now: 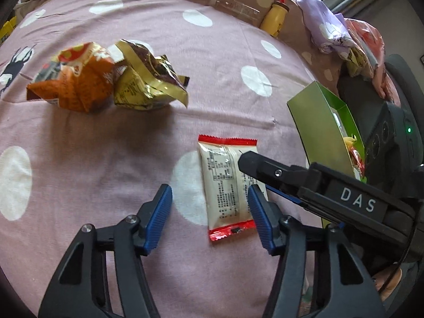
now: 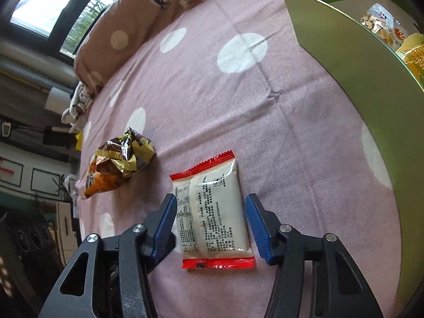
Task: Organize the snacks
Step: 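Lift the cracker packet and carry it into the green box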
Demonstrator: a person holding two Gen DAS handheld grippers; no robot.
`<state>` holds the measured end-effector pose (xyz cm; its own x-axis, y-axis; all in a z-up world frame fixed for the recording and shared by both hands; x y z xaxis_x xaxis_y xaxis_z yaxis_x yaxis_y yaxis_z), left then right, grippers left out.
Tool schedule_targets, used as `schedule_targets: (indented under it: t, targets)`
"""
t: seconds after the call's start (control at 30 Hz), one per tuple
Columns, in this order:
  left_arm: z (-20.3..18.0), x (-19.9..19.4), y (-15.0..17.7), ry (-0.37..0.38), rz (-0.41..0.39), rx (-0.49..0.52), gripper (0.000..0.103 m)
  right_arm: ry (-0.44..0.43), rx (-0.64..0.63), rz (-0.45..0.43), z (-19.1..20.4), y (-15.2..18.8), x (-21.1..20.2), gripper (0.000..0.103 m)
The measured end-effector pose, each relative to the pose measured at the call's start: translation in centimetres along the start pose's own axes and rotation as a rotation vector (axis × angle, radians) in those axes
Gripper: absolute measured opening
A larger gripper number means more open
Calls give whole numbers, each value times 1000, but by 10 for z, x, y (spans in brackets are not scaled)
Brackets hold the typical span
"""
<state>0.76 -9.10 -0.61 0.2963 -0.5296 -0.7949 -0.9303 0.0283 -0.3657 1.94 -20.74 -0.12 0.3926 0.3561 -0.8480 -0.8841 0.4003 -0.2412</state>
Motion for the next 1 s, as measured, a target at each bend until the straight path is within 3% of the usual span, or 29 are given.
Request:
schedule_targets:
  t: [0.17,0.33,0.5,0.67,0.83,1.0]
  targets:
    - [-8,6,1,34,3,13,41,-41,5,11,2,1,2,57]
    - [-29,2,-4,18,-50,87,37,-67,22,-22,-1,-2,-12,57]
    - [-68,-10,-13,28,-145,209,37,-54,18,-160,-7,-12,-53,57]
    - [-115,-12,-23,93,-207,320,37,-39,59,-314,-28,-27,-100,57]
    - [-168,-2,-29,178,-218,445,38,-23,146,-480,-66,-37,-147,57]
    - [-208,18,-26,233,-195,528,38,-16,251,-579,-106,-39,-173,57]
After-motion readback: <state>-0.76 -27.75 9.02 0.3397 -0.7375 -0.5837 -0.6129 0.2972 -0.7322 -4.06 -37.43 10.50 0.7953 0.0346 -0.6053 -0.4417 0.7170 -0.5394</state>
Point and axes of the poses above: each gripper's, at about its wrist camera, not at the fingertips, and x roughly the way its jaws point, z to its left, y to its underside, the point moved 5 cm from there along x, roughly the way its jaws point, and after that the axes turned 3 degrees about y, right-handed, at the moved point
